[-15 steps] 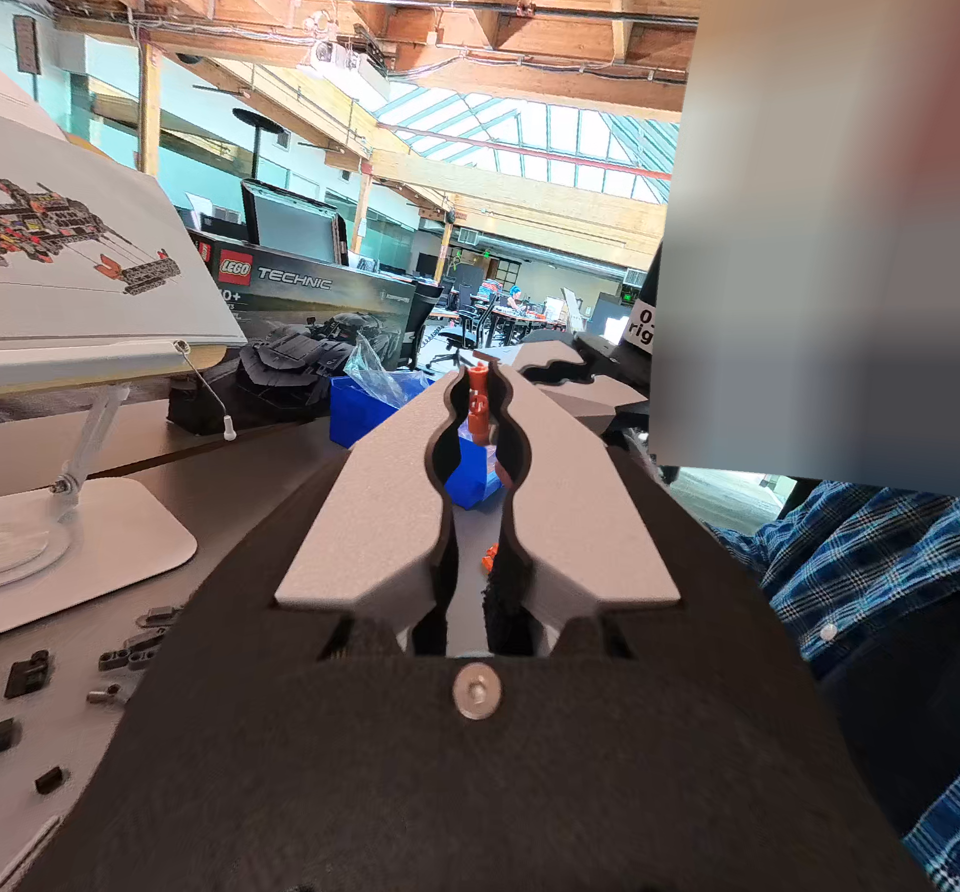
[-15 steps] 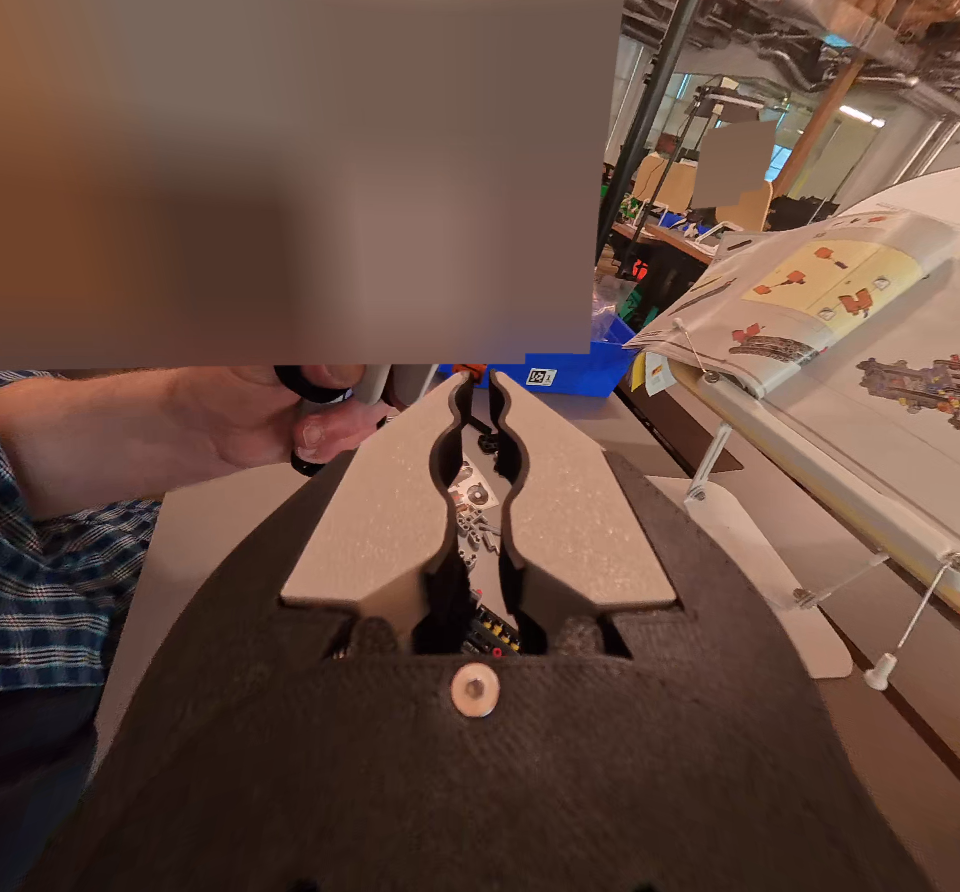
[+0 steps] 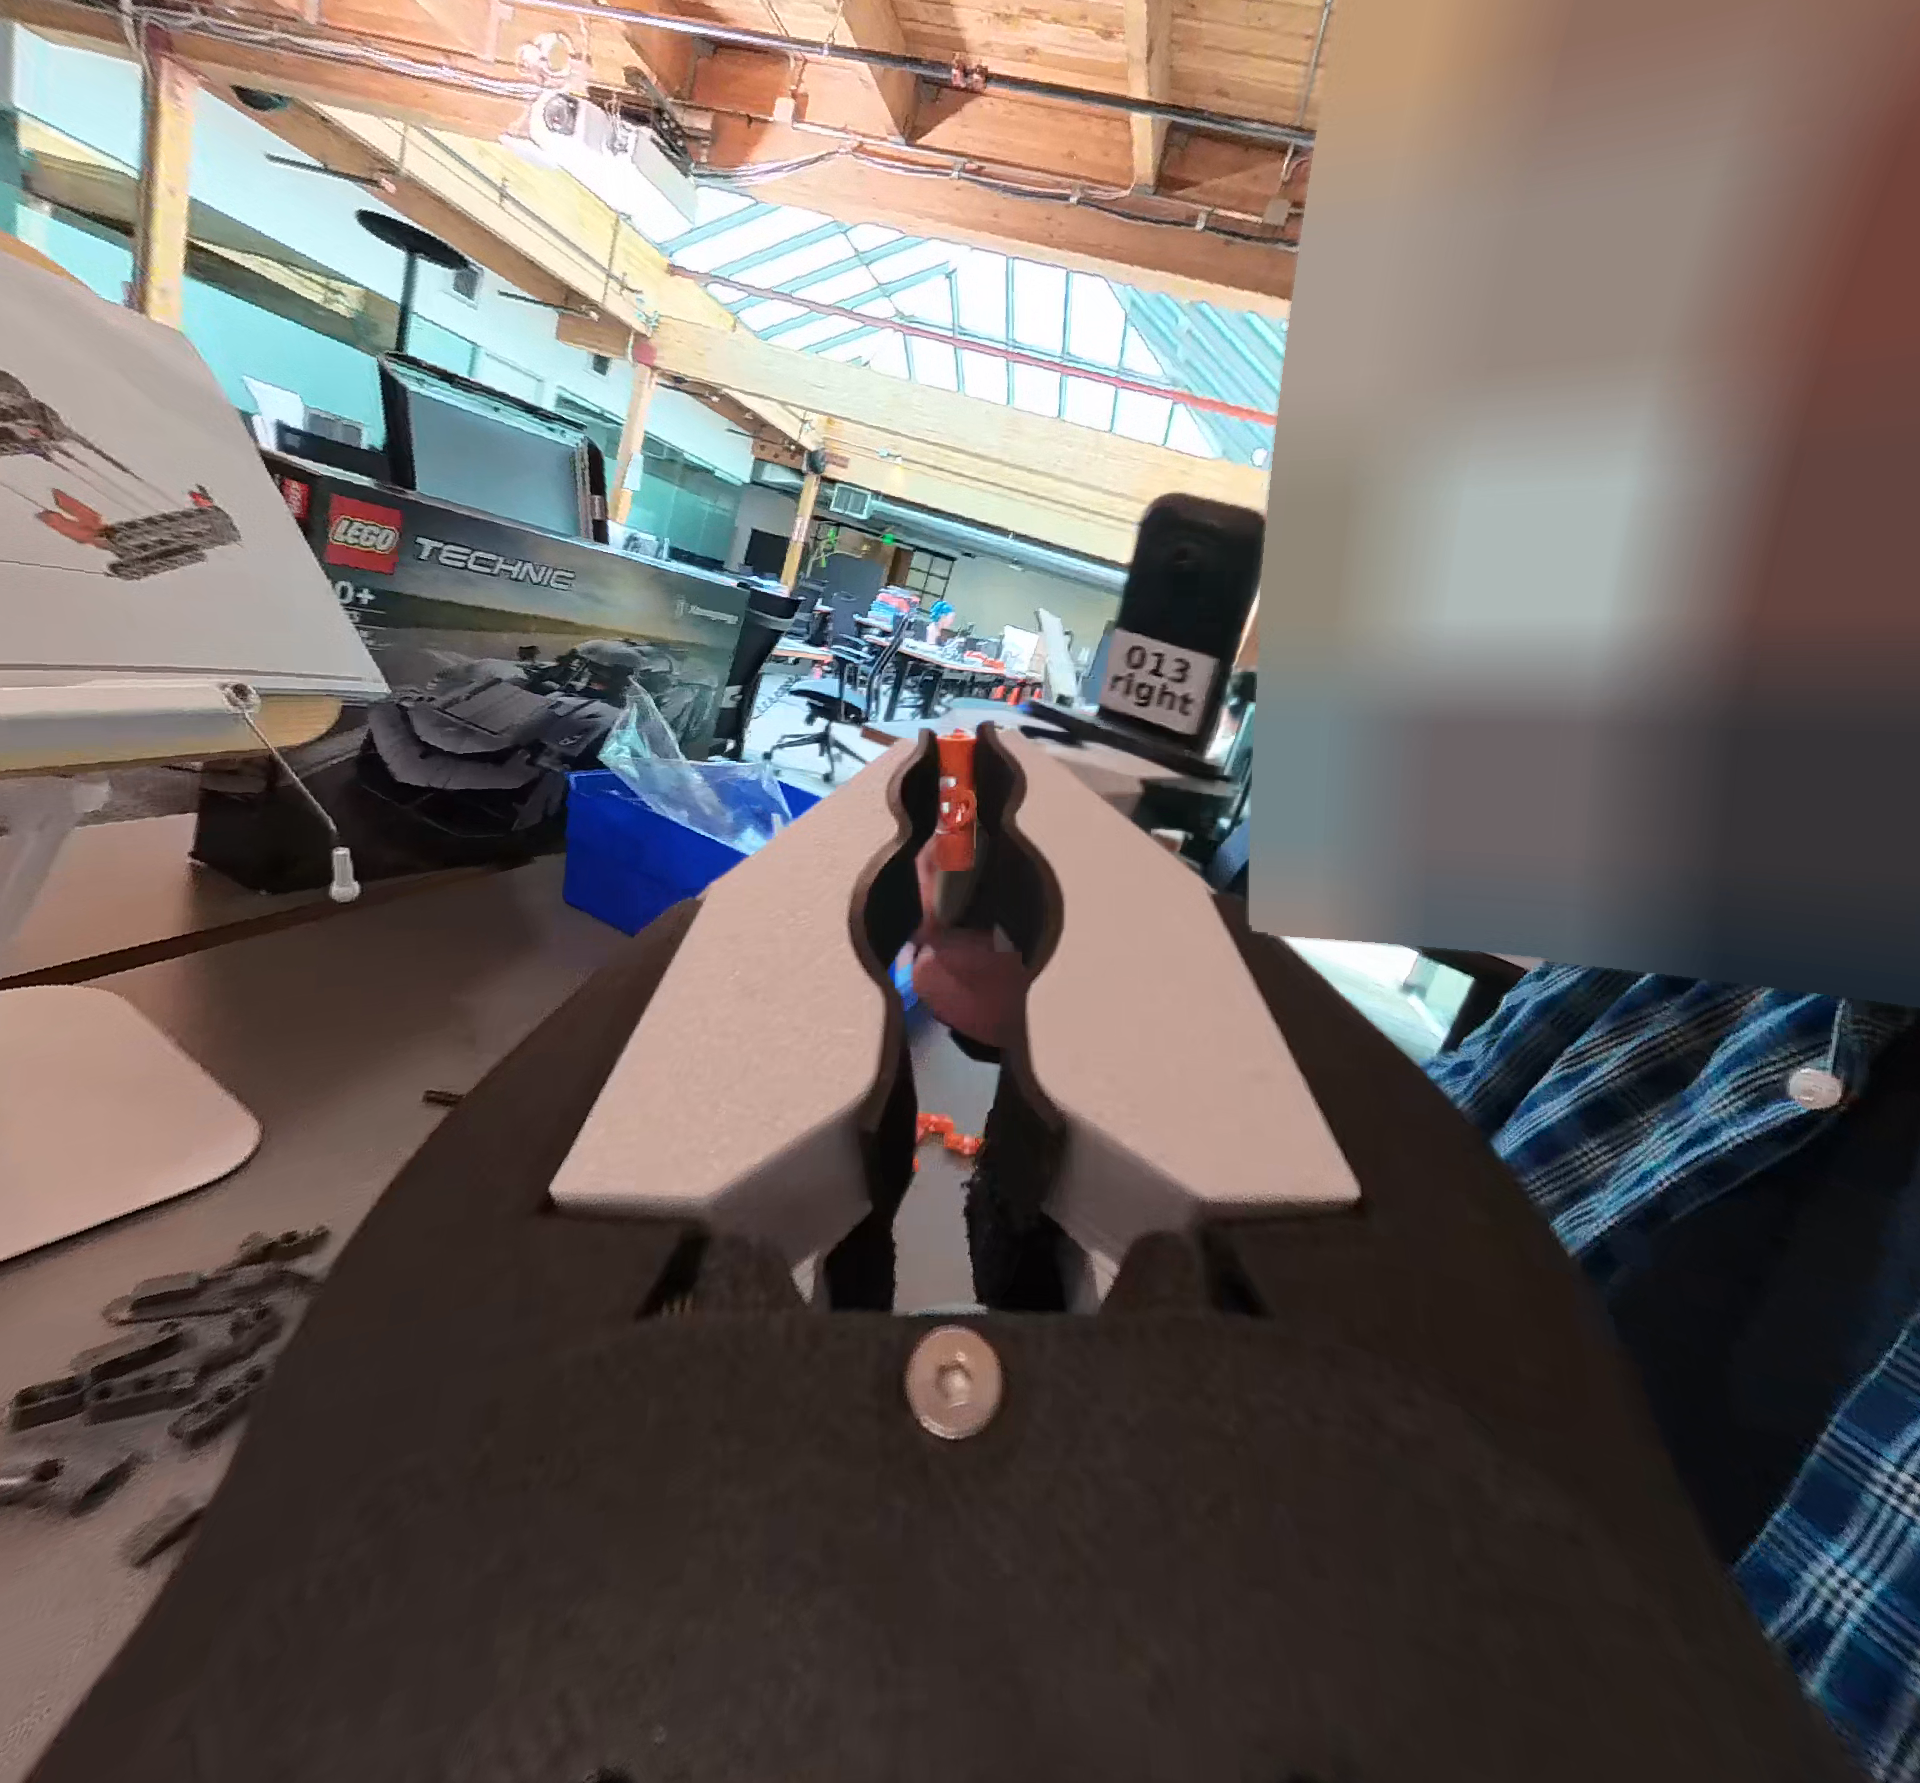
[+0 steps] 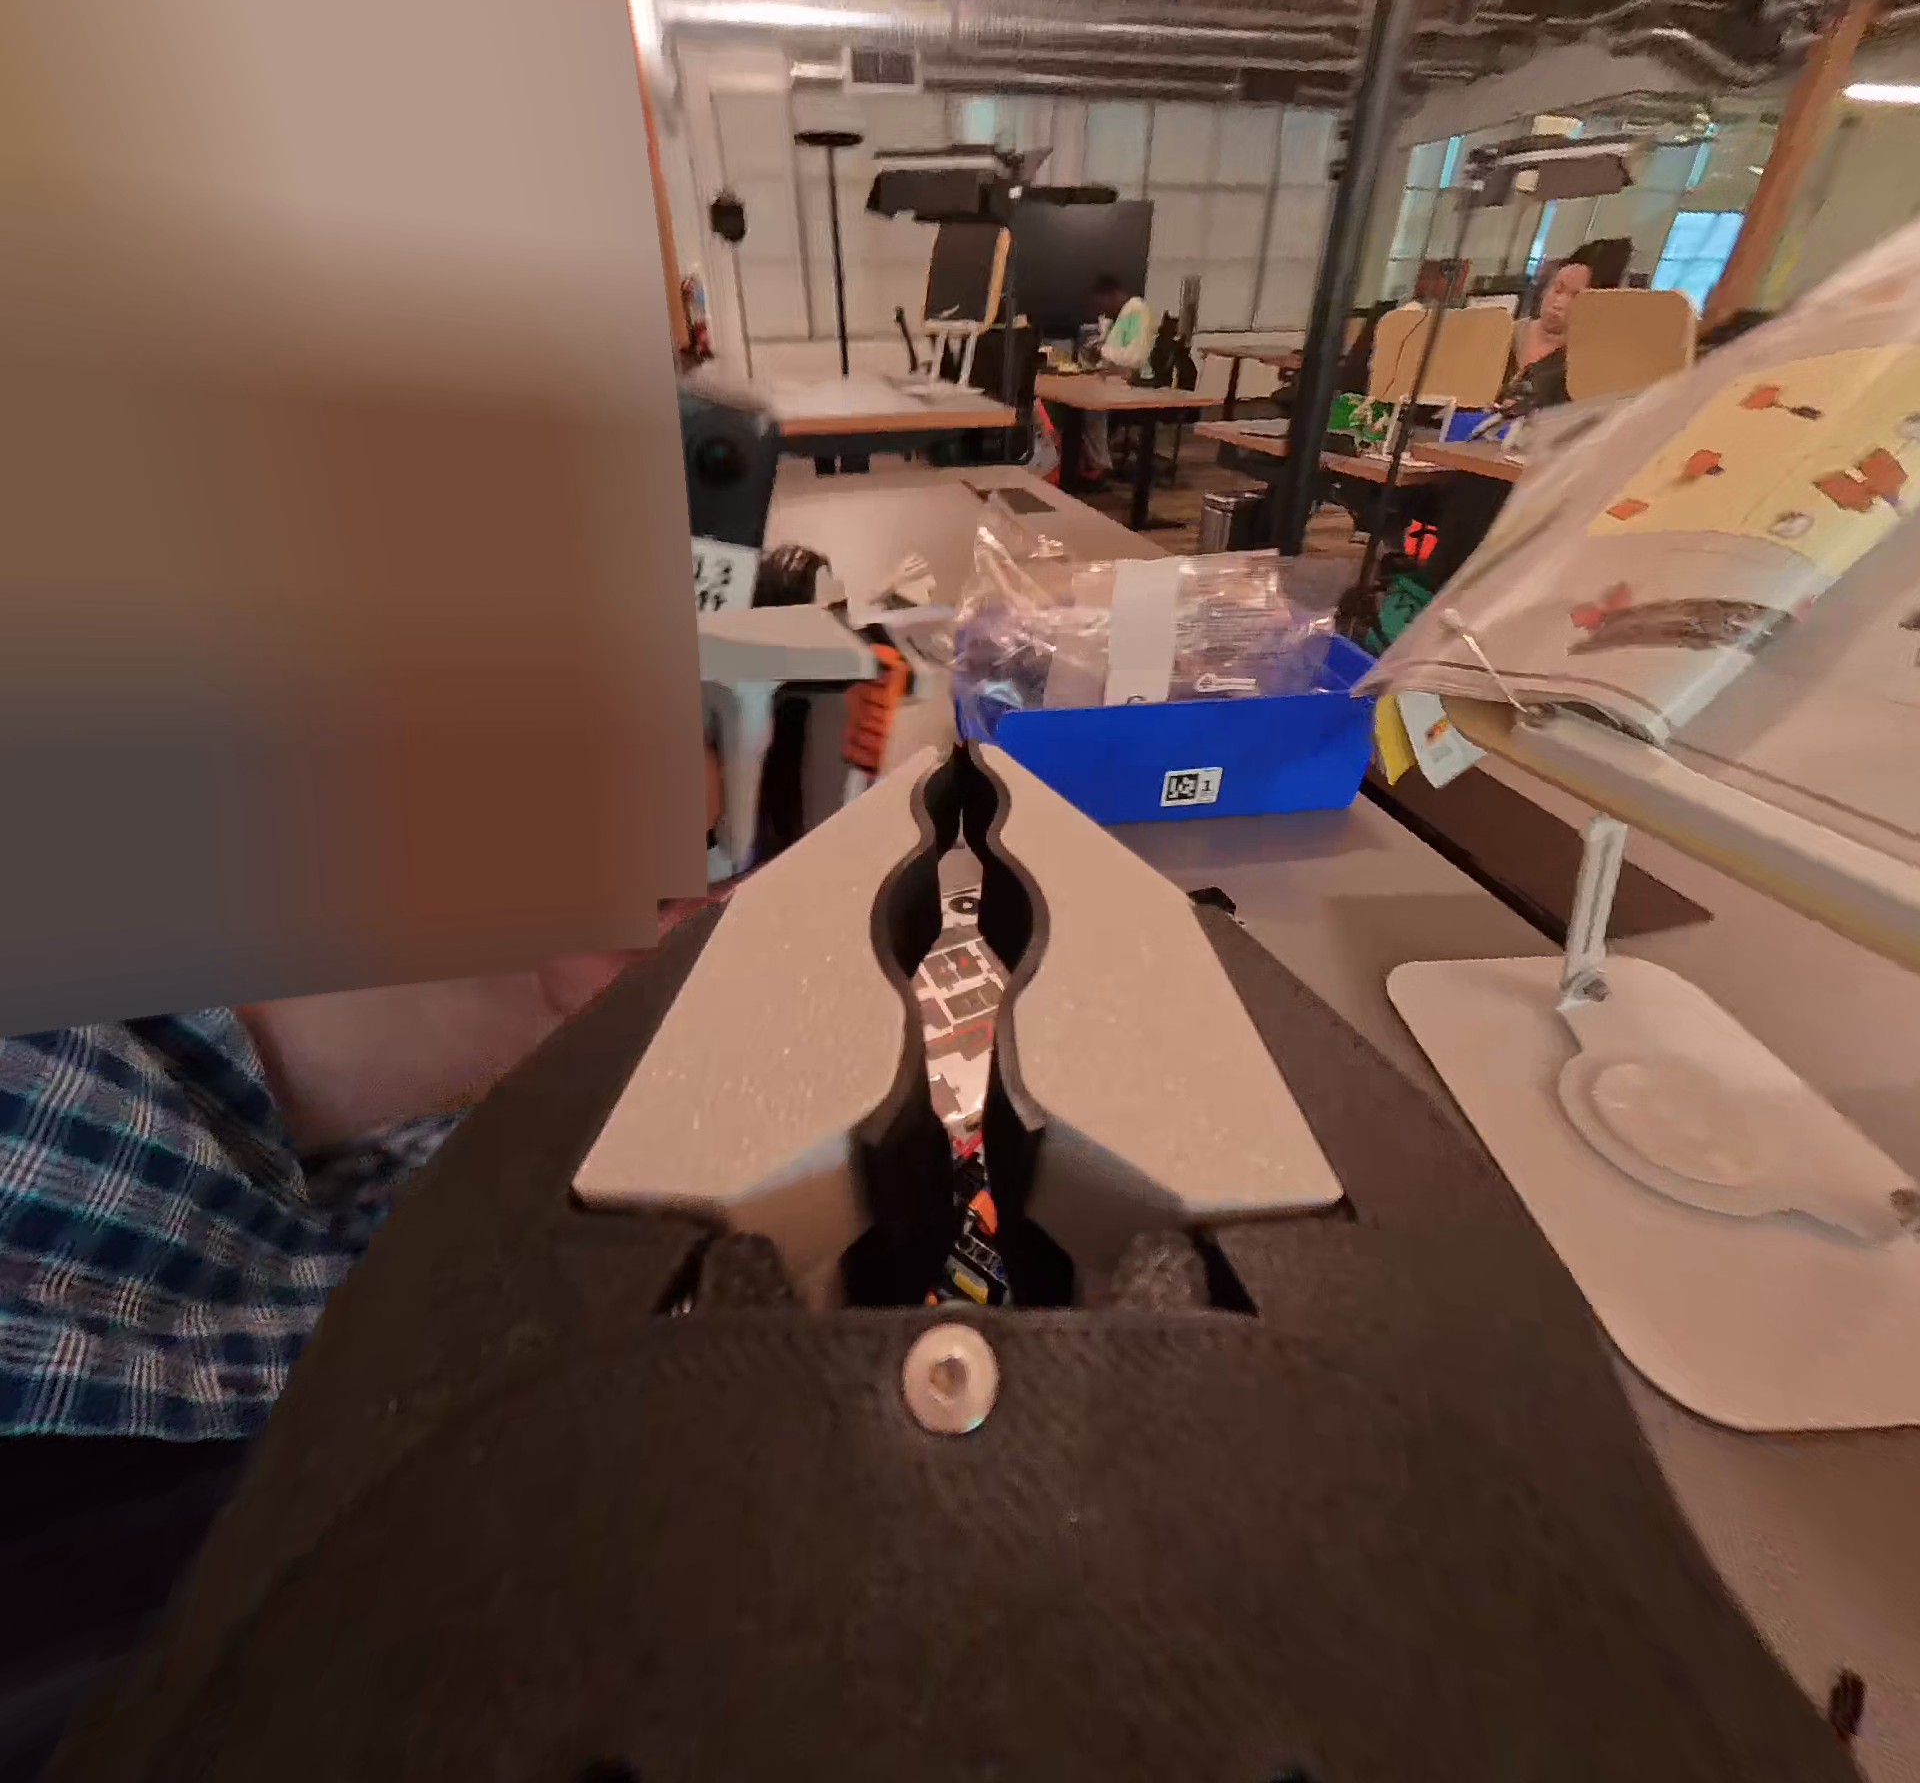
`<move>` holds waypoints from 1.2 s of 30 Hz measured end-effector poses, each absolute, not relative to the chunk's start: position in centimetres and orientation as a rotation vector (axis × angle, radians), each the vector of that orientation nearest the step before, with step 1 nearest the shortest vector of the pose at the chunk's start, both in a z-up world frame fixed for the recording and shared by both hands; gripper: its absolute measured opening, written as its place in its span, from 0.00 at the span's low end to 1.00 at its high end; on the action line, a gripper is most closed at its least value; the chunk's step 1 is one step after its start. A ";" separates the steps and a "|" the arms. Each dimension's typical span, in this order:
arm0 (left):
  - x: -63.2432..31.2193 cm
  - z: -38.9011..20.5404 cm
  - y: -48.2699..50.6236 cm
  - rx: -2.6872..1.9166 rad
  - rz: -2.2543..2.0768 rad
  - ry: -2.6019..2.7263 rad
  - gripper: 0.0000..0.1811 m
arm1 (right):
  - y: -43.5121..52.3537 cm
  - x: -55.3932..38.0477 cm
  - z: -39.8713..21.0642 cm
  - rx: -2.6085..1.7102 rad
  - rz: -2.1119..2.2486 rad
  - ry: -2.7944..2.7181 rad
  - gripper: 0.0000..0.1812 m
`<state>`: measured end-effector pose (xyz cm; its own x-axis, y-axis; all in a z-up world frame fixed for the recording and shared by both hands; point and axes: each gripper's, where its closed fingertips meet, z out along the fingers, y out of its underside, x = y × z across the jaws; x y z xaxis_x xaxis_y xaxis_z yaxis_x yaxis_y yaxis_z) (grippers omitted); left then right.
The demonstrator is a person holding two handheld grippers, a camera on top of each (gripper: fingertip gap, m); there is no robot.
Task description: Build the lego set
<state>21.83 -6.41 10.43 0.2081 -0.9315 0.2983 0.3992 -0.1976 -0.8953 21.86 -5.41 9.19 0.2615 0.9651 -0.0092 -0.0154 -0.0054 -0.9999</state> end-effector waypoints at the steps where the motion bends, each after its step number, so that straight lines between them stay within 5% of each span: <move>1: 21.7 10.5 -6.2 -1.205 -1.366 0.571 0.04 | -4.7 22.3 9.2 -1.334 1.061 -0.968 0.00; 4: 20.2 10.7 -4.9 -1.173 -1.473 0.424 0.04 | -4.9 21.6 8.2 -1.404 1.214 -0.992 0.00; 7: 20.0 10.4 -4.5 -1.148 -1.580 0.354 0.04 | -5.5 21.0 8.5 -1.394 1.432 -0.929 0.19; 14: 20.5 9.8 -4.8 -1.106 -1.687 0.283 0.04 | -5.7 19.1 8.1 -1.362 1.633 -0.868 0.02; 30: 18.8 6.3 -6.6 -1.462 -1.362 0.610 0.10 | -7.9 18.8 3.6 -1.686 1.405 -1.494 0.02; 36: 16.9 3.7 -8.8 -1.652 -1.093 0.777 0.05 | -9.7 16.3 2.5 -1.675 1.287 -1.771 0.02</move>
<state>16.89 -8.80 3.73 0.3927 -0.8694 0.2998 0.0032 -0.3247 -0.9458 16.25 -9.68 2.54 -0.2152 0.9275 -0.3057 0.5769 -0.1318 -0.8061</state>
